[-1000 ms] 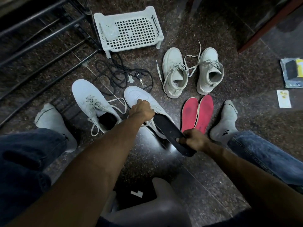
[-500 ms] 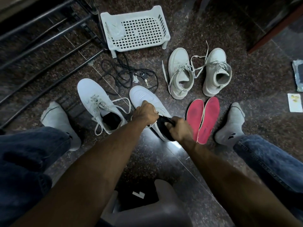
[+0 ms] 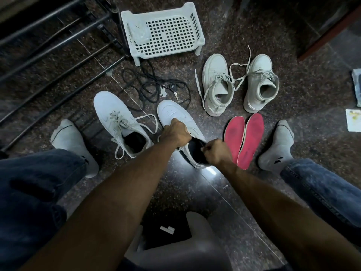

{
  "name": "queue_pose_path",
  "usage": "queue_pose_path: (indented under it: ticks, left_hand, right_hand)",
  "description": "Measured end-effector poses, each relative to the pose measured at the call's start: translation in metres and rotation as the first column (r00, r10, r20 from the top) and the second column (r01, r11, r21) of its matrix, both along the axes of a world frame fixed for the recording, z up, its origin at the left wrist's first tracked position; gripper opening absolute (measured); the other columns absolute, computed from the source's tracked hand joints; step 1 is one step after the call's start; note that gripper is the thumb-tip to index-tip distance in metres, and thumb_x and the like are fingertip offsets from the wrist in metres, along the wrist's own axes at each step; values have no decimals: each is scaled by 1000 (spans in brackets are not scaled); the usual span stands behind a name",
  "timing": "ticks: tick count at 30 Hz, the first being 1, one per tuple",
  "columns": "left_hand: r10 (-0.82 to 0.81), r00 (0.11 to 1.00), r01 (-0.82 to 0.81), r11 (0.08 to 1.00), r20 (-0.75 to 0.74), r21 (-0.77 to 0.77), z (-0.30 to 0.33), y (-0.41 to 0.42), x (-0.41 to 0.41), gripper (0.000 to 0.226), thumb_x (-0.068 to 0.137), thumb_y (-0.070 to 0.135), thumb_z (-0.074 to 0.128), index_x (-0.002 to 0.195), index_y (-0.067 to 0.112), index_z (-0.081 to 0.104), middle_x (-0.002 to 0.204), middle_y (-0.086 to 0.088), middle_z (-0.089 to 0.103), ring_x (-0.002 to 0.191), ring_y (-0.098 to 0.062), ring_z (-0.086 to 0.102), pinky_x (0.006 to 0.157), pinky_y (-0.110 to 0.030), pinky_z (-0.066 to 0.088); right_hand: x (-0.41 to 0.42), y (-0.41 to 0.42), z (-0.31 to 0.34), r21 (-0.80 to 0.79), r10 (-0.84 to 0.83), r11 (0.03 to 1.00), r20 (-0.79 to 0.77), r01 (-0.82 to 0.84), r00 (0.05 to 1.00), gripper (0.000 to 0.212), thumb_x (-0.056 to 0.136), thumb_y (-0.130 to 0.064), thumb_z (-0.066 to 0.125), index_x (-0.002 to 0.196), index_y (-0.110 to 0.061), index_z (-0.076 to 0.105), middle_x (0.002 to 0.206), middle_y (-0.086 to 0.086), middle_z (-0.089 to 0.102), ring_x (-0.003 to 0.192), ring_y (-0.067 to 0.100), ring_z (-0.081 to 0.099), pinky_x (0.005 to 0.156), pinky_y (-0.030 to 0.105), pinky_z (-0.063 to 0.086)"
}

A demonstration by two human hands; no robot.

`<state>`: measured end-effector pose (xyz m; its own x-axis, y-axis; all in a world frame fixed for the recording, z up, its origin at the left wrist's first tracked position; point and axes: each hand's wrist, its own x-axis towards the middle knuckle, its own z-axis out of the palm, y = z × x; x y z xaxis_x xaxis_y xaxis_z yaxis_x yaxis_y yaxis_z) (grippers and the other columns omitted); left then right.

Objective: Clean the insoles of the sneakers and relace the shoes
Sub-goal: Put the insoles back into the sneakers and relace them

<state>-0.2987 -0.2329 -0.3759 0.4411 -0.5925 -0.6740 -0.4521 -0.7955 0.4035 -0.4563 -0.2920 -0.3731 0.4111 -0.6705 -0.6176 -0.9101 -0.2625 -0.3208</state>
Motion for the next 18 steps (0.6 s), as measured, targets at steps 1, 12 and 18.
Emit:
queue_pose_path:
  ticks: [1, 12, 18]
  left_hand:
    - [5, 1000, -5, 1000, -2, 1, 0, 0, 0, 25, 80, 24, 62, 98, 8, 68, 118, -4, 47, 108, -35, 56, 90, -47, 52]
    - [-27, 1000, 27, 1000, -12, -1, -1, 0, 2, 18, 82, 25, 60, 94, 14, 68, 119, -3, 46, 109, -33, 54, 89, -45, 51]
    - [-35, 999, 35, 999, 9, -10, 1, 2, -1, 15, 83, 24, 60, 93, 16, 68, 117, -2, 47, 109, -32, 54, 87, -44, 51]
  right_hand:
    - [4, 5, -1, -44, 42, 998, -54, -44, 998, 21, 85, -27, 60, 90, -12, 73, 90, 15, 71, 83, 34, 66, 66, 34, 48]
    - [-23, -1, 17, -164, 802, 535, -208, -828, 560, 25, 96, -30, 41, 111, -19, 57, 118, 2, 54, 93, 30, 64, 61, 36, 41]
    - [-24, 1, 21, 91, 849, 497, -258, -863, 462, 49, 94, -55, 39, 128, -22, 51, 133, 0, 49, 108, 32, 61, 77, 36, 44]
